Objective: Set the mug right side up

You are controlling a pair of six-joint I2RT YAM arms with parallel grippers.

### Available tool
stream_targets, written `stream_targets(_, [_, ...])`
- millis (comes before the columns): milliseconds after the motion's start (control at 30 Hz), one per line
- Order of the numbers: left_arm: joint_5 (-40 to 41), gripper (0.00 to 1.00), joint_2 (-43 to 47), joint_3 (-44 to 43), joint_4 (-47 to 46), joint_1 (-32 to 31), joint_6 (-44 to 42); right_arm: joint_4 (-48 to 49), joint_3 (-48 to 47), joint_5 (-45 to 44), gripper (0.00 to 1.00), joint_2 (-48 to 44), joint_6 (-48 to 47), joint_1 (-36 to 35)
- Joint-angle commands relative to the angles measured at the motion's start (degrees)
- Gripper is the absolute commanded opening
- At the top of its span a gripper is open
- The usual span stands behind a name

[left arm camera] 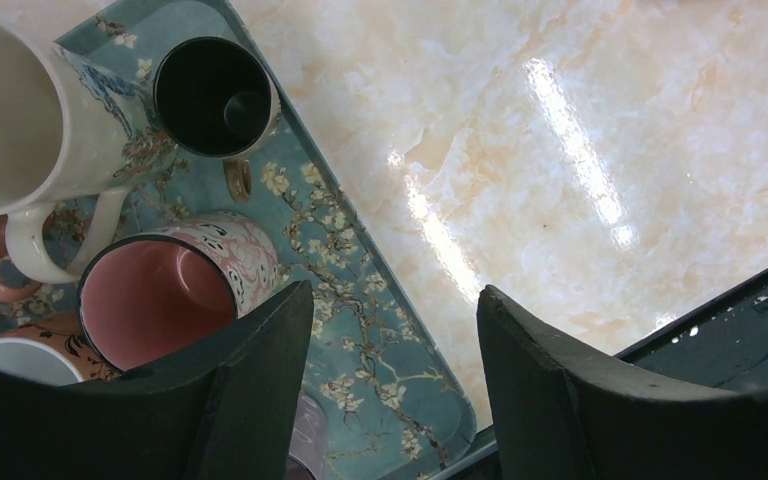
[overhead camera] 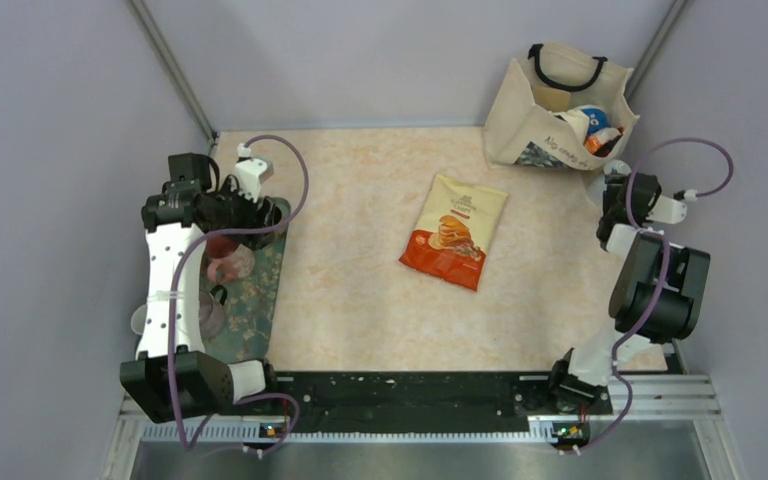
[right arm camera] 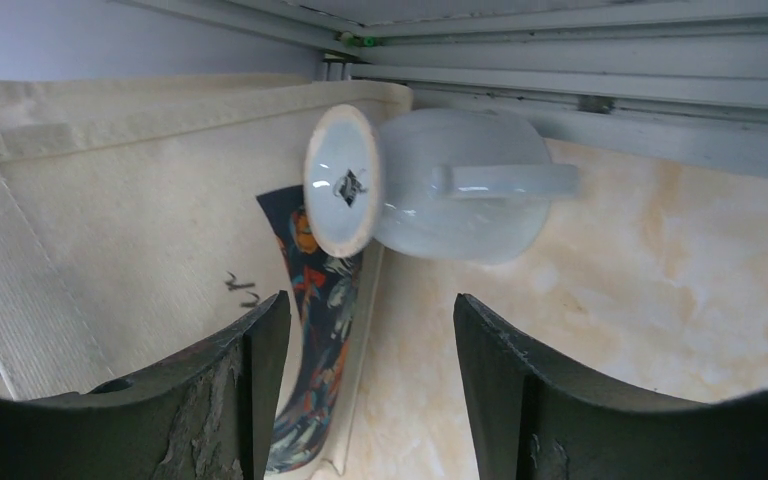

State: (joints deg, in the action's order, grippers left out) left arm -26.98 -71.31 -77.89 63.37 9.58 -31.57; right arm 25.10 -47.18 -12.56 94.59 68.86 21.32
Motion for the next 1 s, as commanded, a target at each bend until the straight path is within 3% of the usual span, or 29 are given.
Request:
stream_targets(0, [0.2, 0.66, -1.2, 0.4, -1.8, -0.6, 0.2, -1.0, -6.7, -0.1, 0.61, 3.4, 0.4, 0.5])
stream_targets(633, [-0.7, 0.65, -3.2, -0.9, -2.3, -1.3, 0.6, -5.9, -9.7, -3.0, 0.56, 8.1, 3.2, 0.5])
stream_targets(967, [0.2, 0.65, -2.4, -3.0, -2.2, -2.1, 2.0, -3.6, -9.4, -2.1, 0.48, 10.1, 3.6, 0.5])
